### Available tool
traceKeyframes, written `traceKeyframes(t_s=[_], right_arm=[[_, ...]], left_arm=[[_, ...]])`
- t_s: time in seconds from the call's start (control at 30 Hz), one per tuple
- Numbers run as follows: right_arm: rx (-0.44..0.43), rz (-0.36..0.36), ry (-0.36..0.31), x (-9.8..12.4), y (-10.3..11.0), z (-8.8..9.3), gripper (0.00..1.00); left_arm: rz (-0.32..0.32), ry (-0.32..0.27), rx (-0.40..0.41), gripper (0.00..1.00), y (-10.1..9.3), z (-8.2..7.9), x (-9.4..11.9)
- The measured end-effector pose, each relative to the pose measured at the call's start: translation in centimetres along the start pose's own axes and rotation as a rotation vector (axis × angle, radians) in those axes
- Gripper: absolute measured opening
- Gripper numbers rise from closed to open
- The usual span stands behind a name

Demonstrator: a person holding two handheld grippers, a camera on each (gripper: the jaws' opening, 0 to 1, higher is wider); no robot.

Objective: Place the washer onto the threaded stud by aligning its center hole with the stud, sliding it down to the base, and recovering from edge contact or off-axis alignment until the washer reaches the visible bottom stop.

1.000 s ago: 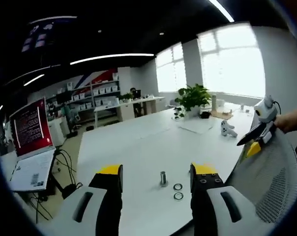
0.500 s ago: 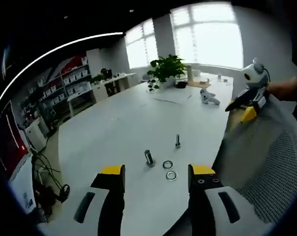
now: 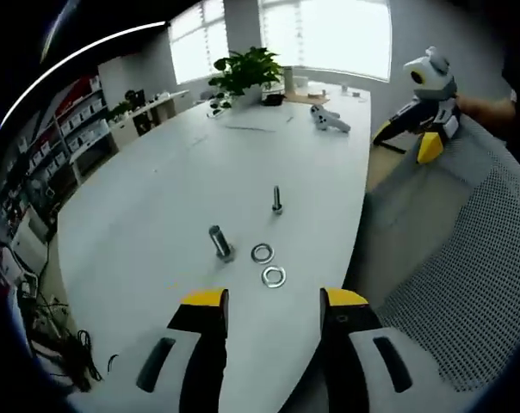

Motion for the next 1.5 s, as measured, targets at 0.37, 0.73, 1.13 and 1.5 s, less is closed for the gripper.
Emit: traceKeyframes(t_s=[0.37, 0.73, 1.13, 1.5], right_arm=[[-0.007, 0.03, 0.015, 0.0, -0.2, 0.1, 0.77], [0.0, 0.046, 0.0, 0.1, -0.4, 0.0, 0.77], [0.008, 0.028, 0.004, 0.0, -0.3, 0.0, 0.74], [0.001, 0.026, 0.0, 0.0, -0.3, 0.0, 0.72]], left_arm=[[0.091, 0.122, -0.078, 0.37, 0.9, 0.4, -4.3], [0.174, 0.352, -0.137, 0.31, 0.4, 1.2, -8.9], [0.121, 0.491, -0.283, 0.2, 0.6, 1.5, -10.7], [0.121, 0.615, -0.371, 0.19, 0.0, 0.9, -11.2]])
Point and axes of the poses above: the point that each gripper's makers call its tool centre point, and the gripper's own axes: x roughly backward along the fingers, y roughly to its left, z roughly out of its underside, the point moved 8 cm from there along x, roughly backward along the fingers, and after that the axes turned 3 degrees about y, right-handed, at the moved point
